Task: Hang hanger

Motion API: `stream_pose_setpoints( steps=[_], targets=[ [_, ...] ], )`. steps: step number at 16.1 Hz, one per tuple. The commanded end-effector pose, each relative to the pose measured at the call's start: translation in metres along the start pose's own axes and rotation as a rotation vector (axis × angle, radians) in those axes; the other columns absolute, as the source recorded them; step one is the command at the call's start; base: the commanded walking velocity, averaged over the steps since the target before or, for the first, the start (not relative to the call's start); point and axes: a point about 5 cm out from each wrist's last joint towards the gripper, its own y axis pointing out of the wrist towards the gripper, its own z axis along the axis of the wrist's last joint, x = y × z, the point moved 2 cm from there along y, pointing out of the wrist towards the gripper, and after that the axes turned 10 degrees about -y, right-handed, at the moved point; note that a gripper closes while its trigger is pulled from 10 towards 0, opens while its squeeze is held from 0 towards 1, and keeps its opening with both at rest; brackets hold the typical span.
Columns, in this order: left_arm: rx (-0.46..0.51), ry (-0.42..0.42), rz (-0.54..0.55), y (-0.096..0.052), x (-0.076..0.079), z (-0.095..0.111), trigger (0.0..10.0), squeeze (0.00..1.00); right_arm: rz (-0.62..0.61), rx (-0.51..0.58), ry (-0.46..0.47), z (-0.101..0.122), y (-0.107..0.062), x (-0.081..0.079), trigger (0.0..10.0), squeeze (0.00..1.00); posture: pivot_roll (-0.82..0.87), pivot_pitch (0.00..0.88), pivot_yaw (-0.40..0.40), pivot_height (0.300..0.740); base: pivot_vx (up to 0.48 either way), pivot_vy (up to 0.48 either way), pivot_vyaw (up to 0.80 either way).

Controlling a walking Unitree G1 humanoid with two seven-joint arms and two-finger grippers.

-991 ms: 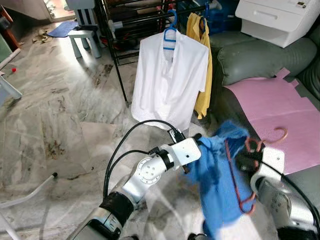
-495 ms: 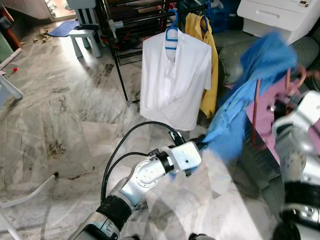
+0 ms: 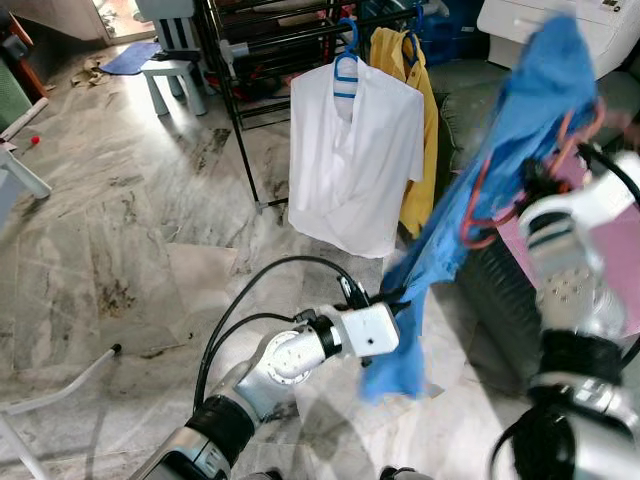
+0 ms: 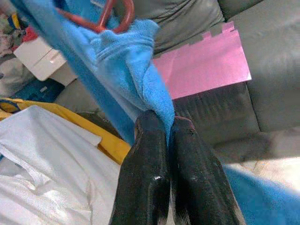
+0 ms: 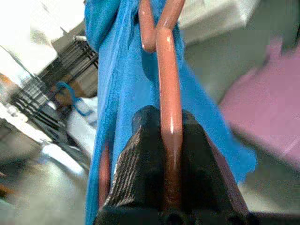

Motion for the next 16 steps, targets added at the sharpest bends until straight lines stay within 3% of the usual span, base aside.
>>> stream_pose_setpoints(
  steps=[1, 2, 3, 4, 5, 6, 9, 10, 11, 12, 13, 14, 15, 16],
  targets=[
    [-0.017, 0.016, -0.016, -0.003, 0.003, -0.005, 10.0, 0.00, -0.021, 0.043, -0.181, 0.012, 0.006, -0.002, 10.0, 0.00, -0.17, 0.104, 0.080, 0.740, 0.000, 0.000, 0.00],
    [-0.015, 0.023, -0.005, -0.003, 0.002, -0.005, 10.0, 0.00, -0.082, 0.045, -0.006, 0.015, 0.009, 0.006, 10.0, 0.00, -0.17, 0.102, 0.078, 0.740, 0.000, 0.000, 0.00],
    [-0.016, 0.025, 0.012, -0.003, 0.000, -0.005, 10.0, 0.00, -0.156, 0.020, 0.338, 0.012, 0.011, 0.016, 10.0, 0.00, -0.16, 0.100, 0.075, 0.740, 0.000, 0.000, 0.00],
    [-0.020, 0.031, 0.027, -0.003, -0.003, -0.006, 10.0, 0.00, -0.156, 0.009, 0.461, 0.007, 0.012, 0.015, 10.0, 0.00, -0.16, 0.098, 0.070, 0.740, 0.000, 0.000, 0.00],
    [-0.021, 0.033, 0.034, -0.003, -0.004, -0.006, 10.0, 0.00, -0.130, 0.012, 0.463, 0.007, 0.012, 0.012, 10.0, 0.00, -0.16, 0.098, 0.070, 0.740, 0.000, 0.000, 0.00],
    [-0.024, 0.033, 0.031, -0.004, -0.004, -0.007, 10.0, 0.00, -0.147, -0.045, 0.220, -0.006, 0.010, 0.014, 10.0, 0.00, -0.16, 0.099, 0.070, 0.740, 0.000, 0.000, 0.00],
    [-0.029, 0.035, 0.030, -0.006, -0.003, -0.009, 10.0, 0.00, -0.204, -0.193, 0.013, -0.034, 0.004, 0.033, 10.0, 0.00, -0.16, 0.103, 0.070, 0.740, 0.000, 0.000, 0.00],
    [-0.030, 0.043, 0.034, -0.006, -0.004, -0.009, 10.0, 0.00, -0.143, -0.236, -0.263, -0.040, 0.002, 0.035, 10.0, 0.00, -0.17, 0.103, 0.071, 0.740, 0.000, 0.000, 0.00],
    [-0.032, 0.044, 0.045, -0.006, -0.006, -0.009, 10.0, 0.00, -0.202, -0.182, -0.304, -0.034, 0.001, 0.046, 10.0, 0.00, -0.17, 0.103, 0.070, 0.740, 0.000, 0.000, 0.00],
    [-0.031, 0.044, 0.048, -0.005, -0.007, -0.009, 10.0, 0.00, -0.342, -0.102, 0.064, -0.025, -0.002, 0.068, 10.0, 0.00, -0.17, 0.103, 0.070, 0.740, 0.000, 0.000, 0.00],
    [-0.030, 0.045, 0.051, -0.004, -0.008, -0.009, 10.0, 0.00, -0.481, -0.216, 0.083, -0.044, -0.012, 0.091, 10.0, 0.00, -0.17, 0.102, 0.071, 0.740, 0.000, 0.000, 0.00],
    [-0.030, 0.045, 0.051, -0.004, -0.008, -0.009, 10.0, 0.00, -0.405, -0.327, -0.020, -0.061, -0.013, 0.084, 10.0, 0.00, -0.17, 0.101, 0.072, 0.740, 0.000, 0.000, 0.00],
    [-0.028, 0.046, 0.049, -0.003, -0.007, -0.008, 10.0, 0.00, -0.051, -0.360, -0.068, -0.070, -0.009, 0.032, 10.0, 0.00, -0.17, 0.102, 0.071, 0.740, 0.000, 0.000, 0.00],
    [-0.027, 0.047, 0.048, -0.003, -0.007, -0.008, 10.0, 0.00, 0.002, -0.259, -0.059, -0.056, -0.006, 0.022, 10.0, 0.00, -0.16, 0.104, 0.068, 0.740, 0.000, 0.000, 0.00]
  ],
)
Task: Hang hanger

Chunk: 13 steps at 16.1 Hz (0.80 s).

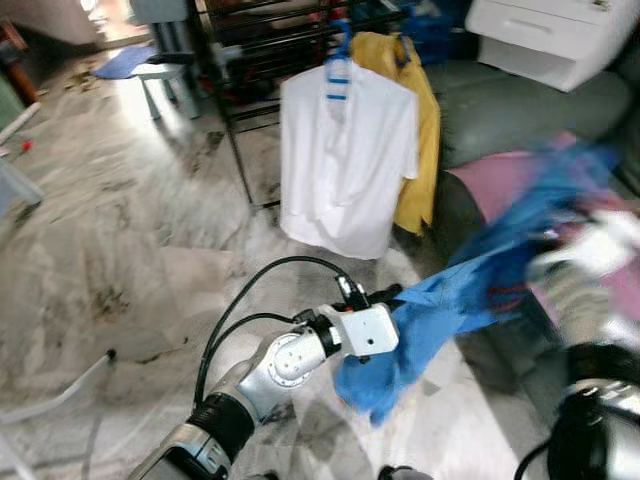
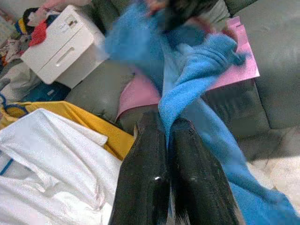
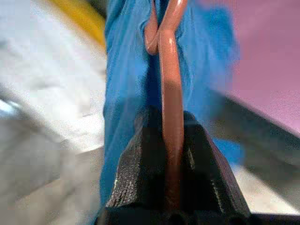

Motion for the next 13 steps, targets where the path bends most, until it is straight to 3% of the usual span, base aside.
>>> stream_pose_setpoints(
  steps=[1, 2, 3, 5, 7, 8, 9, 12, 13],
  targets=[
    [-0.007, 0.014, 0.002, -0.002, -0.002, -0.002, 10.0, 0.00, -0.025, 0.201, 0.043, 0.043, -0.004, 0.000, 10.0, 0.00, -0.17, 0.103, 0.068, 0.740, 0.000, 0.000, 0.00],
    [-0.009, 0.012, 0.009, -0.002, -0.002, -0.003, 10.0, 0.00, -0.127, 0.135, 0.038, 0.031, 0.000, 0.014, 10.0, 0.00, -0.17, 0.101, 0.070, 0.740, 0.000, 0.000, 0.00],
    [-0.008, 0.008, 0.013, -0.002, -0.001, -0.002, 10.0, 0.00, -0.102, 0.084, -0.070, 0.016, -0.001, 0.008, 10.0, 0.00, -0.17, 0.102, 0.069, 0.740, 0.000, 0.000, 0.00],
    [0.007, 0.005, 0.005, -0.002, 0.002, 0.000, 10.0, 0.00, -0.096, 0.156, -0.062, 0.026, -0.004, 0.005, 10.0, 0.00, -0.16, 0.103, 0.069, 0.740, 0.000, 0.000, 0.00],
    [0.011, -0.035, -0.003, -0.002, 0.005, 0.000, 10.0, 0.00, -0.070, 0.238, -0.158, 0.040, -0.005, -0.001, 10.0, 0.00, -0.16, 0.103, 0.069, 0.740, 0.000, 0.000, 0.00],
    [0.018, -0.070, -0.010, -0.001, 0.008, 0.001, 10.0, 0.95, -0.022, 0.276, -0.238, 0.046, -0.004, -0.013, 10.0, 0.00, -0.16, 0.103, 0.069, 0.740, 0.000, 0.000, 0.00],
    [0.025, -0.114, -0.029, 0.000, 0.010, 0.002, 10.0, 1.00, 0.001, 0.286, -0.254, 0.048, -0.004, -0.019, 10.0, 0.00, -0.16, 0.101, 0.068, 0.740, 0.000, 0.000, 0.00],
    [0.011, -0.239, -0.148, -0.001, 0.025, 0.002, 10.0, 1.00, 0.062, 0.285, -0.289, 0.039, -0.005, -0.034, 10.0, 0.00, -0.15, 0.099, 0.064, 0.740, 0.000, 0.000, 0.00],
    [-0.005, -0.243, -0.203, -0.004, 0.029, 0.000, 10.0, 1.00, 0.084, 0.289, -0.331, 0.034, -0.005, -0.038, 10.0, 0.00, -0.15, 0.099, 0.064, 0.740, 0.000, 0.000, 0.00]
  ],
)
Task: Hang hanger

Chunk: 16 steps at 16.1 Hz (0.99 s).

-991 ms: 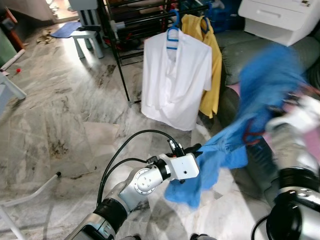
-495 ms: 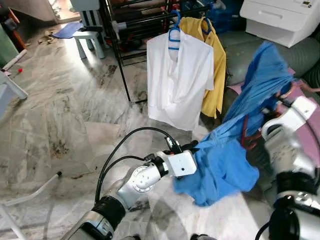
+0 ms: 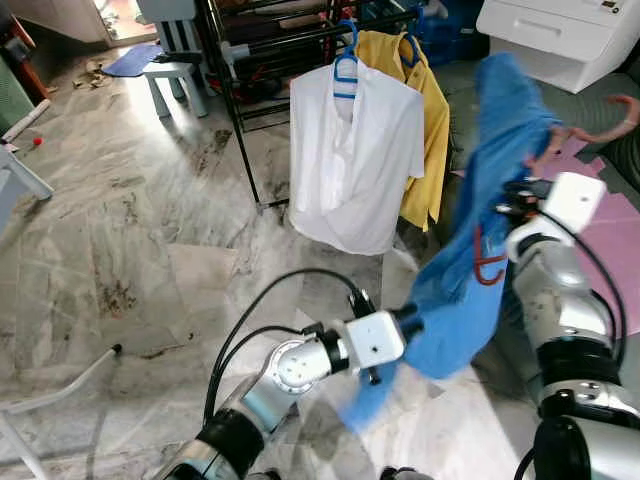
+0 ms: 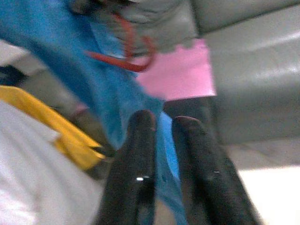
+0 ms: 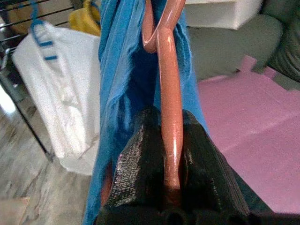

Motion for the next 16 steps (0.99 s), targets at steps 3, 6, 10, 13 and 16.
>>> stream_pose_setpoints(
  steps=[3, 6, 10, 13, 16],
  targets=[
    [-0.023, 0.013, -0.021, -0.008, -0.004, -0.002, 10.0, 1.00, 0.071, 0.056, -0.059, 0.003, -0.002, -0.013, 10.0, 0.00, -0.14, 0.100, 0.064, 0.740, 0.000, 0.000, 0.00],
    [-0.023, 0.020, -0.041, -0.015, -0.011, 0.004, 10.0, 1.00, 0.150, 0.063, -0.114, -0.001, -0.005, -0.019, 10.0, 0.00, -0.13, 0.103, 0.060, 0.740, 0.000, 0.000, 0.00],
    [-0.020, 0.095, 0.069, -0.029, -0.037, 0.009, 10.0, 1.00, 0.380, 0.079, -0.320, -0.012, -0.021, -0.029, 10.0, 0.00, -0.12, 0.110, 0.051, 0.740, 0.000, 0.000, 0.00],
    [-0.018, 0.158, 0.161, -0.045, -0.067, 0.018, 10.0, 1.00, 0.570, 0.053, -0.482, -0.028, -0.043, -0.020, 10.0, 0.00, -0.11, 0.119, 0.045, 0.740, 0.000, 0.000, 0.00],
    [-0.038, 0.232, 0.181, -0.056, -0.088, 0.026, 10.0, 1.00, 0.681, 0.006, -0.574, -0.038, -0.059, 0.005, 10.0, 0.00, -0.11, 0.134, 0.049, 0.740, 0.000, 0.000, 0.00]
  ],
)
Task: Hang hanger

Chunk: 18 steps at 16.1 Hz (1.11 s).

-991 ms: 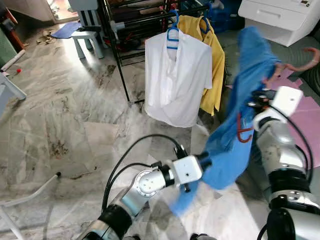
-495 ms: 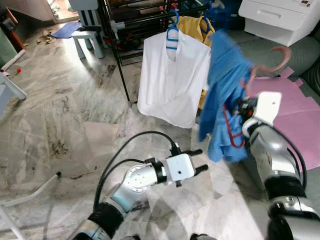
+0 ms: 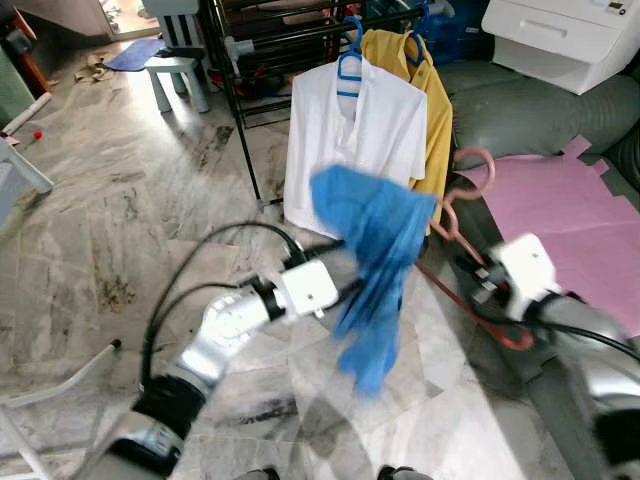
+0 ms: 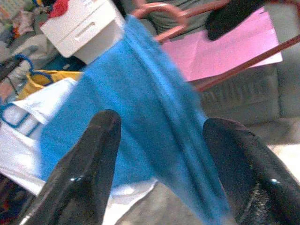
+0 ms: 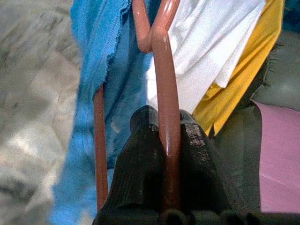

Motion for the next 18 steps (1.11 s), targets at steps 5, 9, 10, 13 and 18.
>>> stream_pose_setpoints(
  steps=[5, 9, 10, 13, 18],
  targets=[
    [-0.045, 0.083, -0.071, -0.011, -0.023, 0.002, 10.0, 1.00, 0.251, 0.085, -0.264, 0.014, -0.027, -0.009, 10.0, 0.00, -0.11, 0.124, 0.075, 0.740, 0.000, 0.000, 0.00],
    [-0.063, 0.076, -0.113, -0.012, -0.031, 0.002, 10.0, 1.00, 0.359, 0.162, -0.402, 0.033, -0.032, -0.018, 10.0, 0.00, -0.12, 0.117, 0.091, 0.740, 0.000, 0.000, 0.00],
    [-0.071, 0.080, -0.123, -0.012, -0.032, 0.001, 10.0, 1.00, 0.362, 0.167, -0.433, 0.035, -0.032, -0.017, 10.0, 0.00, -0.12, 0.116, 0.092, 0.740, 0.000, 0.000, 0.00],
    [-0.100, 0.088, -0.109, -0.004, -0.045, 0.000, 10.0, 1.00, 0.263, 0.212, -0.668, 0.055, -0.024, 0.000, 10.0, 0.00, -0.13, 0.114, 0.105, 0.740, 0.000, 0.000, 0.00],
    [-0.169, 0.088, -0.154, -0.003, -0.047, -0.010, 10.0, 0.00, 0.153, 0.245, -0.820, 0.065, -0.018, 0.012, 10.0, 0.00, -0.12, 0.112, 0.116, 0.740, 0.000, 0.000, 0.00]
  ],
)
